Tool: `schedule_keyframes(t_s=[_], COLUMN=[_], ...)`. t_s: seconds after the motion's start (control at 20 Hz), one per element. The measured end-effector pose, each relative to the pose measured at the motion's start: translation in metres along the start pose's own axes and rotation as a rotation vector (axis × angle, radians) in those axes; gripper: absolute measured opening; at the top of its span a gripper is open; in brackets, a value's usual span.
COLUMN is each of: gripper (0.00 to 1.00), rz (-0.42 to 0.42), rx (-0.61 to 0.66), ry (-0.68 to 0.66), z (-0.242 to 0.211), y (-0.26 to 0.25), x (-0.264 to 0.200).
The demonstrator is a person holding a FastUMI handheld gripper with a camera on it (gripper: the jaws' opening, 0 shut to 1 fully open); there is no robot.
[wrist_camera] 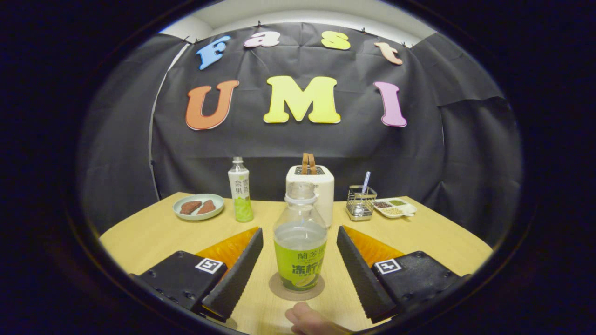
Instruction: Take the bottle from table, then pour the juice into the cup, finally place the bottle on the coaster
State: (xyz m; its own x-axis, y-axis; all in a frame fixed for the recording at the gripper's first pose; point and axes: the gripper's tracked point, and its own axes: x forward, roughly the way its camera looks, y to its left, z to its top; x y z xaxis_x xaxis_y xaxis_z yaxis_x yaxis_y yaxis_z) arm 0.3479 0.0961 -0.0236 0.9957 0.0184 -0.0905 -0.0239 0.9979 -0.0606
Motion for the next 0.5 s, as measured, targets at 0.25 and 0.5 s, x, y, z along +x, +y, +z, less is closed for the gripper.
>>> schedule_keyframes(t_s=[0.25, 0.5], gripper=[1.00, 1.00], rz=[-0.003, 0.002], rx=[-0.007, 0.001], ry=[-0.036, -0.039], z=[0.021, 0.030], y=[0.003, -0.003], x=[-0.068, -0.150])
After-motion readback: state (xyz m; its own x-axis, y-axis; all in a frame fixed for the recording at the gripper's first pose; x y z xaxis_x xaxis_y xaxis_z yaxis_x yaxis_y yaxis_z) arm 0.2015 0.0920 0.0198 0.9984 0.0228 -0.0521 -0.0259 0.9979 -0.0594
